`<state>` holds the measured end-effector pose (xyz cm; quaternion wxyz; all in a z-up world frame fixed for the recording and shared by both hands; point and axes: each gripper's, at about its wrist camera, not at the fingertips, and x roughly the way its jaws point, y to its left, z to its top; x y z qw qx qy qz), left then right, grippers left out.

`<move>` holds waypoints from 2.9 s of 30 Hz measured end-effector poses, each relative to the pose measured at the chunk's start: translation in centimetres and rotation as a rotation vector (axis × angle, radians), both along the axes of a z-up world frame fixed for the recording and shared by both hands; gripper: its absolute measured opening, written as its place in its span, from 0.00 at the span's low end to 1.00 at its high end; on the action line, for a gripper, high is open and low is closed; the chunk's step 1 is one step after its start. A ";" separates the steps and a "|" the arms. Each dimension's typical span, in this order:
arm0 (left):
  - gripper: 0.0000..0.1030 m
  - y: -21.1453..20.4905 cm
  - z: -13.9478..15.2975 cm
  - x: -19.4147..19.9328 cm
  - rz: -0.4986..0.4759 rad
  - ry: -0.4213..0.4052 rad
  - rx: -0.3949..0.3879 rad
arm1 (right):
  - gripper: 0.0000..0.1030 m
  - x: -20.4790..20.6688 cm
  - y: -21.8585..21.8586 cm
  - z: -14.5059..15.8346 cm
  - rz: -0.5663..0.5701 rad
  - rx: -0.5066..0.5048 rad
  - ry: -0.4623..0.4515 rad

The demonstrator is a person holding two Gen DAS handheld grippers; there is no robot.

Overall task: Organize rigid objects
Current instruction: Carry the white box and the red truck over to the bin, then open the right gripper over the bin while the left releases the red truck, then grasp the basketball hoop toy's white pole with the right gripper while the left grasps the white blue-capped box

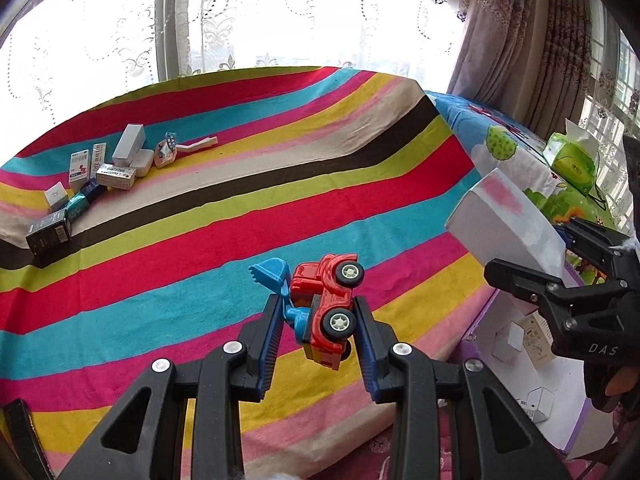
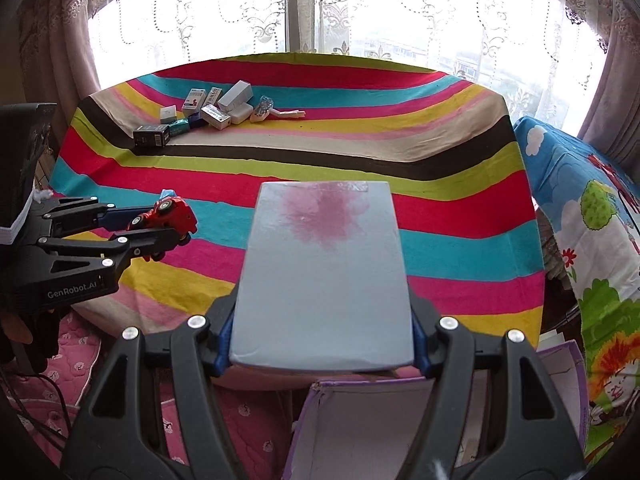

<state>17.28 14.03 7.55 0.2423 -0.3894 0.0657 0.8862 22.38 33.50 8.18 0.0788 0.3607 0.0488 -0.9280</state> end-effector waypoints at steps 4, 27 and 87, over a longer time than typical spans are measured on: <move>0.35 2.8 0.9 0.8 -0.079 0.002 -0.015 | 0.67 1.5 2.5 0.3 -0.053 0.001 0.006; 0.35 18.1 -1.6 8.0 -0.552 -0.178 -0.123 | 0.67 9.3 16.2 -1.9 -0.333 0.060 -0.129; 1.00 -24.9 -8.8 -16.8 0.873 -0.096 0.142 | 0.92 -43.6 -20.8 -7.2 0.711 0.258 -0.112</move>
